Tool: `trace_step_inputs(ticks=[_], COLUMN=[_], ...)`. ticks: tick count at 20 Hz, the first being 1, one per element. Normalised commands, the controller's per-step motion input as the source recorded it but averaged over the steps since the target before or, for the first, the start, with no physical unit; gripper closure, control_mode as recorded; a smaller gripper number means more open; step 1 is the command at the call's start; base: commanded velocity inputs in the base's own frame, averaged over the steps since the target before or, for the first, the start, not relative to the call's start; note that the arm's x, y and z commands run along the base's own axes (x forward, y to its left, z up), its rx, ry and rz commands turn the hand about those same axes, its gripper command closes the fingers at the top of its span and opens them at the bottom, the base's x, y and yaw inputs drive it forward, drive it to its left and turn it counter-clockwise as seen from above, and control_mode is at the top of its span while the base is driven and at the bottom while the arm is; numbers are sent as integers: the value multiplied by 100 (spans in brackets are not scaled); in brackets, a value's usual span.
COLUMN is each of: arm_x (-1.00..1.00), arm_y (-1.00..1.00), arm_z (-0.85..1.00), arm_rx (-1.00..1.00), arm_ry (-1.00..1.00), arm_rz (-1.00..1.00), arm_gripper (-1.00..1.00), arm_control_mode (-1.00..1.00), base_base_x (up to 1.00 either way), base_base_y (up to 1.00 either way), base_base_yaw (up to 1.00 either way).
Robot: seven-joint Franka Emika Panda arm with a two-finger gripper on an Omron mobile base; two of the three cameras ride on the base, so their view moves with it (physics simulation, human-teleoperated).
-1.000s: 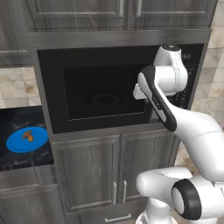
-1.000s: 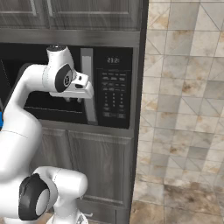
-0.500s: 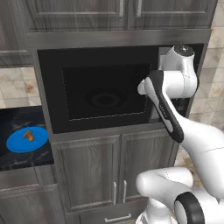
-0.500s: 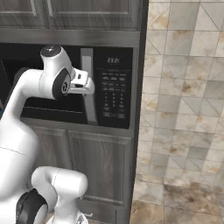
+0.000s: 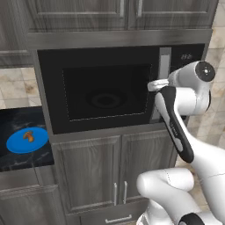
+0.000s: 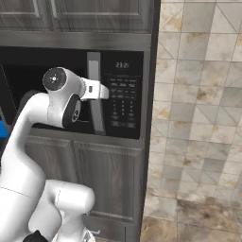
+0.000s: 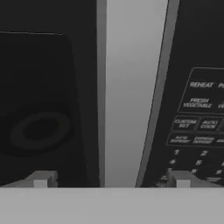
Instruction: Pick the mushroom from the counter and place it in the microwave. Then turn on the microwave.
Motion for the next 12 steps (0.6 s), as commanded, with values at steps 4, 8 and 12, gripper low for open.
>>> trace_step_inputs(ticks=[4,8,12], arm_x=[0,0,0], arm_y=[-19,-12,-13], arm_z=[23,18,12], arm_rx=[0,0,0], arm_ry=[-38,-37,-34], arm_rz=[0,0,0], arm_gripper=[-100,-100,-100], arm_control_mode=[-100,-100,-100], base_base_x=[0,0,0], base_base_y=[0,0,0], base_base_yaw=[0,0,0])
